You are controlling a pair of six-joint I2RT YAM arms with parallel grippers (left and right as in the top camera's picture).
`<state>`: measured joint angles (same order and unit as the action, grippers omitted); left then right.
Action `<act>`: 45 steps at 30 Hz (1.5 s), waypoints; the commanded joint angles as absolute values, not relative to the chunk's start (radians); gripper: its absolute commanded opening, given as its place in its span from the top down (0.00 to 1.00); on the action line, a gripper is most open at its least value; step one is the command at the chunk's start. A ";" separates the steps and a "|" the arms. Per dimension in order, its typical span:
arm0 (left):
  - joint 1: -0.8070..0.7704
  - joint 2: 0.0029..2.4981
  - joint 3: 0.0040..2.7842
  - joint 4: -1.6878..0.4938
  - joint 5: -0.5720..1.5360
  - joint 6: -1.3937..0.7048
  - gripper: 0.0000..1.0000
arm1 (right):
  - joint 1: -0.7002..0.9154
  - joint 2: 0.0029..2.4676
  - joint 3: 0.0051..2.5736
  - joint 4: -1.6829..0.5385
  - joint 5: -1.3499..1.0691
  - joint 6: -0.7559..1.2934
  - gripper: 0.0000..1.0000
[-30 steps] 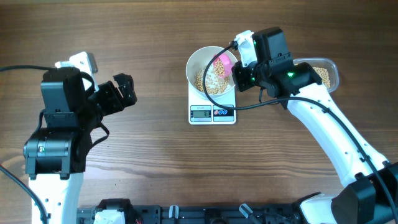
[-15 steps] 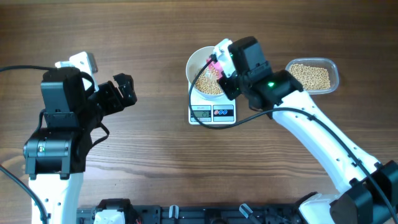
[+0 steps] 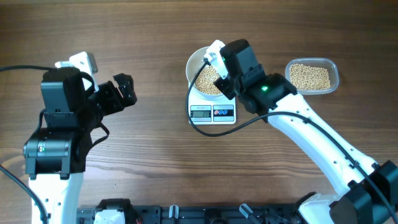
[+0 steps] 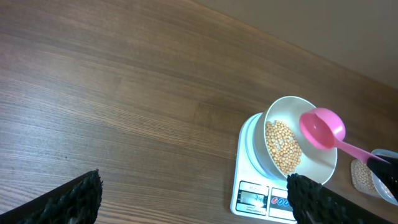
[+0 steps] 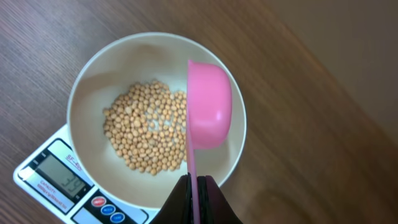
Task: Scoop item into bowl and weigh 150g on scale
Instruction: 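Tilt the scoop with the right gripper to pour soybeans into bowl, then move the empty scoop back right to the soybean tub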
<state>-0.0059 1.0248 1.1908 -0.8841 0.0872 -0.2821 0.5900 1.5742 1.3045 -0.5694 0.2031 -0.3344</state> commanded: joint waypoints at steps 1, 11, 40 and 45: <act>-0.001 1.029 1.210 -0.884 0.077 -0.269 0.00 | 0.625 1.553 1.328 -0.547 0.255 -0.366 0.96; -0.001 1.029 1.210 -0.884 0.078 -0.269 0.00 | 0.641 1.551 1.328 -0.516 0.179 -0.148 0.96; -0.001 1.029 1.210 -0.884 0.078 -0.269 0.00 | -0.227 1.369 1.328 -0.645 -0.517 0.224 0.96; -0.001 1.029 1.210 -0.884 0.078 -0.269 0.00 | -0.286 1.369 1.328 -0.761 -0.355 0.167 0.96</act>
<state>-0.0063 1.0248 1.1908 -0.8837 0.0872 -0.2821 -0.2668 1.3808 1.3045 -0.7174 -0.4618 0.2291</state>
